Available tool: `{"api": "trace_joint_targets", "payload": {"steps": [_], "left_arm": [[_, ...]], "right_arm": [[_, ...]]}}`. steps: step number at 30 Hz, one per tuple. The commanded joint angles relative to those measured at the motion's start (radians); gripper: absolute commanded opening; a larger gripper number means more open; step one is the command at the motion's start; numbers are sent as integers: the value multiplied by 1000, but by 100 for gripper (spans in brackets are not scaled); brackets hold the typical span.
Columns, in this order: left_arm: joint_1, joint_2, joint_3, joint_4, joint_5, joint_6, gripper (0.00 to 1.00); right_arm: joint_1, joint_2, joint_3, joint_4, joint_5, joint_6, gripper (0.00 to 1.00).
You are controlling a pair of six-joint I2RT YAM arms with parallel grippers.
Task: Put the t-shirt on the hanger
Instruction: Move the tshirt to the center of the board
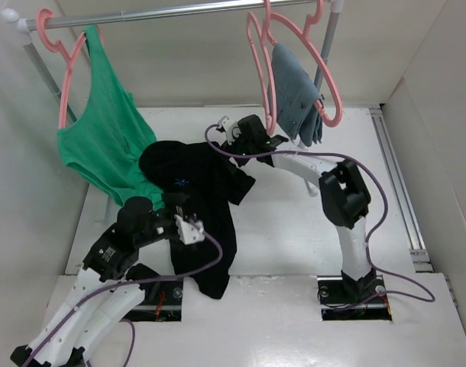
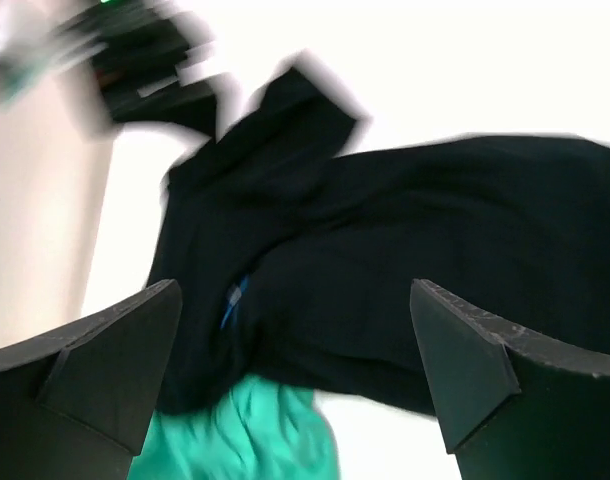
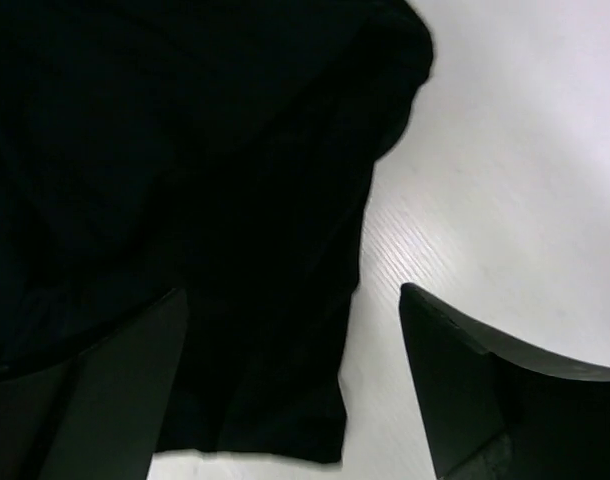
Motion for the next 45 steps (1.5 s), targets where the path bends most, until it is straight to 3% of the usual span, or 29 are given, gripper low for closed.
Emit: {"api": "trace_joint_targets", "payload": {"steps": [1,2,3,4,6,7,8,9,14,19,24,29,31,32,33,35,36,39,41,45], "left_arm": [[-3,-14,-74,354,-382,-458,96],[-3,-5,-83,369,-436,-489,96],[-3,10,-83,378,-528,-567,95],[-3,10,-92,379,-528,-568,95],[-3,24,-92,379,-542,-609,94],[-3,35,-92,379,-568,-626,94],[-3,44,-102,379,-579,-640,94],[-3,44,-112,379,-590,-653,92],[-3,136,-158,426,-636,-626,92],[-3,288,-169,403,-460,-490,92],[-3,505,-106,356,-274,-327,92],[-30,625,-60,297,-177,-212,92],[-50,635,-74,287,-209,-166,92],[-61,644,-100,287,-226,-129,89],[-61,644,-118,287,-240,-53,81],[-61,598,-160,247,-249,30,73],[-61,572,-202,225,-249,79,73],[-61,405,-278,48,-180,389,70],[-61,304,-302,-81,-139,597,62],[-61,112,-313,-120,-82,607,54]], "right_arm": [[10,75,79,-20,-52,57,88],[10,124,105,-34,-61,71,85],[19,166,127,-60,-61,71,66],[19,166,127,-60,-61,71,66],[19,191,127,-84,-70,71,52],[19,191,106,-85,-70,71,24],[19,154,60,-85,-55,62,5],[19,127,26,-85,-38,62,0],[-46,-145,-313,-48,58,77,0],[-99,-448,-624,-191,149,141,0],[-99,-599,-709,-334,304,227,0],[-99,-667,-731,-382,378,278,2],[-90,-667,-731,-382,388,261,16],[-64,-676,-720,-382,389,247,36],[-47,-676,-697,-362,389,211,47],[-10,-652,-659,-339,375,158,73],[24,-609,-601,-319,375,134,78],[45,-526,-501,-279,289,30,84],[45,-422,-377,-258,246,-30,84],[45,-233,-168,-226,133,-76,84]]}}
